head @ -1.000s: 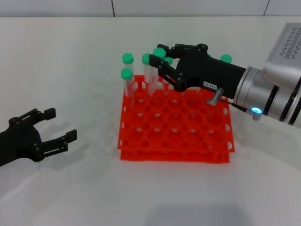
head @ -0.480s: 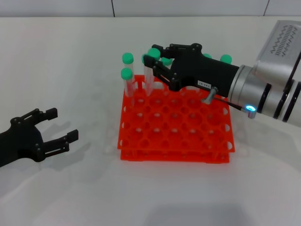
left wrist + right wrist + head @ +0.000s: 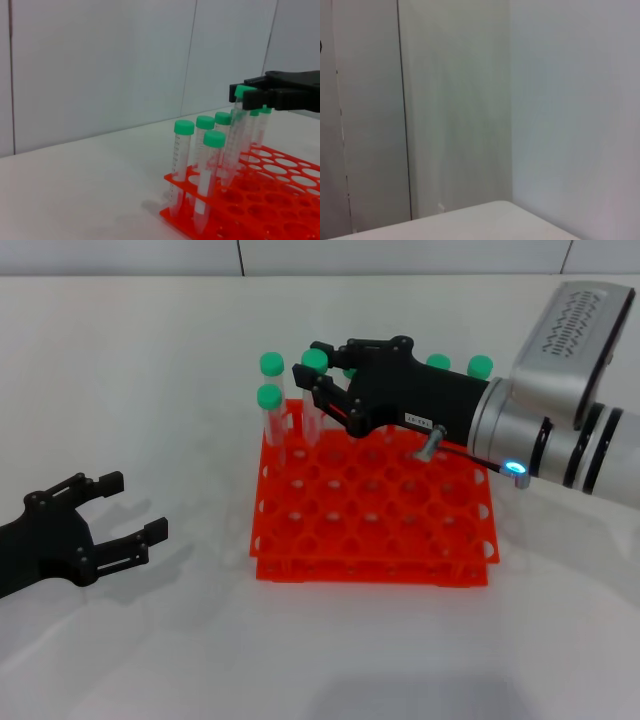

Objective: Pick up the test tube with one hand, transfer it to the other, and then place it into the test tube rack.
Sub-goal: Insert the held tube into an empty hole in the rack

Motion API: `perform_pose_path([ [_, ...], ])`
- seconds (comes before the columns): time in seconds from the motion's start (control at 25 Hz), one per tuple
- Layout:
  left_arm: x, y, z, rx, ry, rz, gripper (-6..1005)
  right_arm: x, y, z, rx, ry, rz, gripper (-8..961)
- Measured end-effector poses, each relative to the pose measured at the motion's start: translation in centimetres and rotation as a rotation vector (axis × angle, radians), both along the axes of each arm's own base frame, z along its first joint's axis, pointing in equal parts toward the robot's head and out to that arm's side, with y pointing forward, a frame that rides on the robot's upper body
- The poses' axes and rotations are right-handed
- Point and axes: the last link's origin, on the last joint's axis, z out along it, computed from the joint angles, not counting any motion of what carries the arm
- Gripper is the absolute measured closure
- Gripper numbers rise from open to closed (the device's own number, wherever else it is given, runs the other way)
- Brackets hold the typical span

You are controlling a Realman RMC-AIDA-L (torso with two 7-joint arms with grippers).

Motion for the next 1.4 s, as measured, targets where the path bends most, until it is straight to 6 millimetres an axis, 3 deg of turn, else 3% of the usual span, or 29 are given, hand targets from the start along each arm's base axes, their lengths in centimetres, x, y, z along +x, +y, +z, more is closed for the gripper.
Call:
perform_pose_path([
  [1.4,0.0,0.1,0.0,0.005,-0.001,0.000,137,0.8,0.5,-1.4,-0.048,-0.065,-0.027,517],
])
